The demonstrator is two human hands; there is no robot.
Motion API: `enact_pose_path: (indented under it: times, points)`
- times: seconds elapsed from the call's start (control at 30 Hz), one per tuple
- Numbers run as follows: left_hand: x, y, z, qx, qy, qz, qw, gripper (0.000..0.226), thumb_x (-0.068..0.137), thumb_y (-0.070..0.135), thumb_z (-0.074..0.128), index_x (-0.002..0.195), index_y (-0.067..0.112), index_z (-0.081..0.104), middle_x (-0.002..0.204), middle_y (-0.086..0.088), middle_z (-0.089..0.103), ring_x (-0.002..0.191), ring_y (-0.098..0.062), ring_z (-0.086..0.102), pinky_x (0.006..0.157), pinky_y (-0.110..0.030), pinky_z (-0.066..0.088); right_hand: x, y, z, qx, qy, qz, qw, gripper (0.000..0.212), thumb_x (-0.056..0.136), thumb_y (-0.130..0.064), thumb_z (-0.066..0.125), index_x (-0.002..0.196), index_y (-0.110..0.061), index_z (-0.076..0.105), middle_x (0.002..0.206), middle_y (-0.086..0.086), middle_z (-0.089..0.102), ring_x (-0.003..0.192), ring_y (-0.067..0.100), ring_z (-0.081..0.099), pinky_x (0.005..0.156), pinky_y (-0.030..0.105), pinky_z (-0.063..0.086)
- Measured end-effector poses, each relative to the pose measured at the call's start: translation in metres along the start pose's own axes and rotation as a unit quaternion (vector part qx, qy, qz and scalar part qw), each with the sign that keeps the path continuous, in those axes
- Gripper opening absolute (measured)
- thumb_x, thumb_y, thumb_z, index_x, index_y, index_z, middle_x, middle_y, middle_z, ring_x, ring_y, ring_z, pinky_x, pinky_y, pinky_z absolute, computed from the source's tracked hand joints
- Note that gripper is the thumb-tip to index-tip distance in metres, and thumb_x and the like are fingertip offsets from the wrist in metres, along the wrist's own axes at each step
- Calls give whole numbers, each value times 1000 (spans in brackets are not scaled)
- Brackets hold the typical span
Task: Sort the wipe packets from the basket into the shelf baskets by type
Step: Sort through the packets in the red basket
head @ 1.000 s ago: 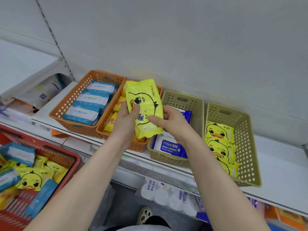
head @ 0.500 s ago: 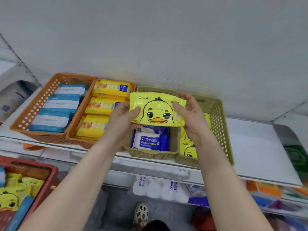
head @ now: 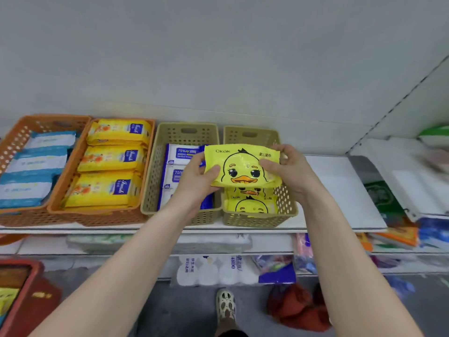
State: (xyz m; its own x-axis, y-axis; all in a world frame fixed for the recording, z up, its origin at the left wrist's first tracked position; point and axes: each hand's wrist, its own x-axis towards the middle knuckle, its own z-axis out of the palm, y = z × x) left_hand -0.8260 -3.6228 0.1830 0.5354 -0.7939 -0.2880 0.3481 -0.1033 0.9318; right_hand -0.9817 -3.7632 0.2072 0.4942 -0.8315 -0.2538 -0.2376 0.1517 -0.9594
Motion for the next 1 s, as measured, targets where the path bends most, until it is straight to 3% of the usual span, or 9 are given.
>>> enact_pose_path:
  times: [0.1, 0.23, 0.33, 0.43, 0.5, 0.57, 0.67, 0.83, 1.0]
  points:
    - [15, -3, 19, 117, 0, 56, 992, 53, 99, 7, 55, 148, 13, 36, 142, -5, 54, 130, -18, 53, 107, -36, 45, 26, -4, -21, -20, 50, -22, 998, 29, 84, 4, 68, 97, -18, 54, 87, 12, 67, 58, 19, 61, 53, 31, 53]
    - [38, -15, 50, 297, 22, 127, 946, 62, 98, 12, 57, 153, 11, 29, 155, -7, 38, 143, -19, 37, 118, -40, 32, 77, -7, -41, -250, 123, -115, 953, 20, 84, -12, 65, 94, -26, 56, 90, 2, 65, 71, 25, 57, 65, 34, 44]
    - [53, -32, 71, 413, -2, 110, 904, 57, 99, 15, 55, 152, 12, 34, 154, -10, 39, 141, -24, 39, 117, -37, 31, 109, -2, -33, -352, 77, -123, 925, 20, 87, -12, 62, 104, -22, 55, 91, -4, 58, 81, 24, 49, 69, 29, 30]
    - [67, -47, 83, 485, -29, 60, 872, 58, 101, 16, 50, 154, 13, 27, 160, -7, 28, 144, -23, 33, 116, -31, 26, 137, 8, -18, -392, -3, -104, 914, 26, 89, -9, 60, 110, -21, 51, 97, 4, 58, 87, 27, 51, 69, 29, 32]
    - [78, -55, 89, 511, -34, 43, 858, 58, 101, 12, 48, 155, 12, 26, 161, -8, 23, 146, -25, 30, 117, -32, 25, 152, 11, -9, -490, -49, -116, 862, 37, 87, 0, 54, 120, -14, 48, 108, 14, 60, 97, 32, 55, 74, 32, 37]
    - [89, -60, 94, 541, -34, 35, 839, 60, 99, 8, 50, 154, 9, 25, 161, -12, 21, 147, -28, 26, 118, -35, 25, 156, 14, 1, -615, -74, -145, 772, 43, 83, 1, 55, 125, -8, 50, 121, 17, 56, 113, 34, 51, 92, 36, 38]
    - [102, -65, 98, 579, -26, 23, 814, 70, 95, 5, 56, 154, 5, 20, 160, -19, 17, 150, -30, 17, 119, -32, 17, 150, 28, 6, -713, -67, -218, 663, 29, 78, -6, 64, 106, -10, 66, 116, 15, 54, 110, 36, 49, 94, 39, 40]
    - [111, -73, 96, 607, -17, 13, 795, 83, 90, -3, 57, 155, 2, 7, 163, -22, 0, 152, -31, 2, 121, -31, 7, 141, 33, 9, -698, -129, -147, 688, 45, 88, 1, 52, 132, -3, 44, 128, 22, 46, 116, 37, 50, 92, 38, 45]
    - [114, -77, 96, 625, -24, 6, 780, 88, 88, -6, 53, 155, 1, -3, 162, -23, -11, 152, -33, -9, 122, -33, 0, 138, 42, 13, -664, -147, -95, 727, 54, 87, 2, 53, 137, -4, 36, 134, 23, 40, 117, 38, 49, 95, 36, 42]
